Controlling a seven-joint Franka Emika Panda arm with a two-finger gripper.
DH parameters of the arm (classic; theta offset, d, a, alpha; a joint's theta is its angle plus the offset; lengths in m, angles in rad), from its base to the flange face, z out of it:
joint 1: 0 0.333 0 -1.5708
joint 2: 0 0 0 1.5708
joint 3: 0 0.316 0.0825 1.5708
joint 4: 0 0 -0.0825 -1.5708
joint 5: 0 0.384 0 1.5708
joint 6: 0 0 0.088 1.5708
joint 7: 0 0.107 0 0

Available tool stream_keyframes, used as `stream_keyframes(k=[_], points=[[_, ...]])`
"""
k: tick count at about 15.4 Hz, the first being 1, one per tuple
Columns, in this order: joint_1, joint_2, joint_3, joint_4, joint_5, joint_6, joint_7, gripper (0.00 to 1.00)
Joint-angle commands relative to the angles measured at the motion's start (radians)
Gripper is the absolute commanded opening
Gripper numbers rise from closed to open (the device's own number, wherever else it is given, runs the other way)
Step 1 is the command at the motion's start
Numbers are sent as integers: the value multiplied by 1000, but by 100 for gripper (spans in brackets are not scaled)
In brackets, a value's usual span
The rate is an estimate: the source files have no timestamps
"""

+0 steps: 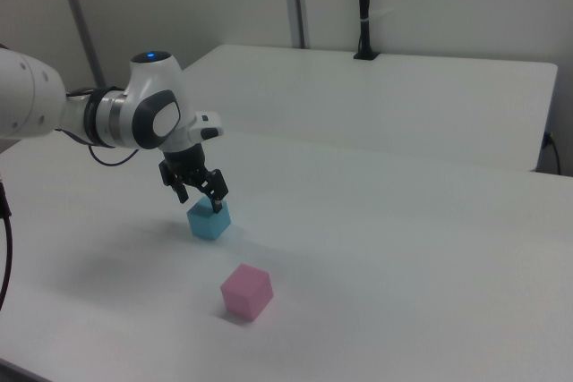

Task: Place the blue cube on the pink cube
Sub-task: 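Lower the gripper around the light-blue cube and close it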

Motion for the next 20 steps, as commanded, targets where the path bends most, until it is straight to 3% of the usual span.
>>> stream_keyframes(k=[1,4,7,8,10,15,20], points=[[6,11,-6,6,-27,16,30,100],[6,14,-6,4,-42,16,29,95],[6,22,-6,4,-45,16,30,72],[8,23,-4,4,-45,15,41,56],[9,28,-6,6,-48,15,62,43],[3,-19,-4,-2,-48,-28,66,42],[-69,-187,-9,0,-36,-304,24,42]])
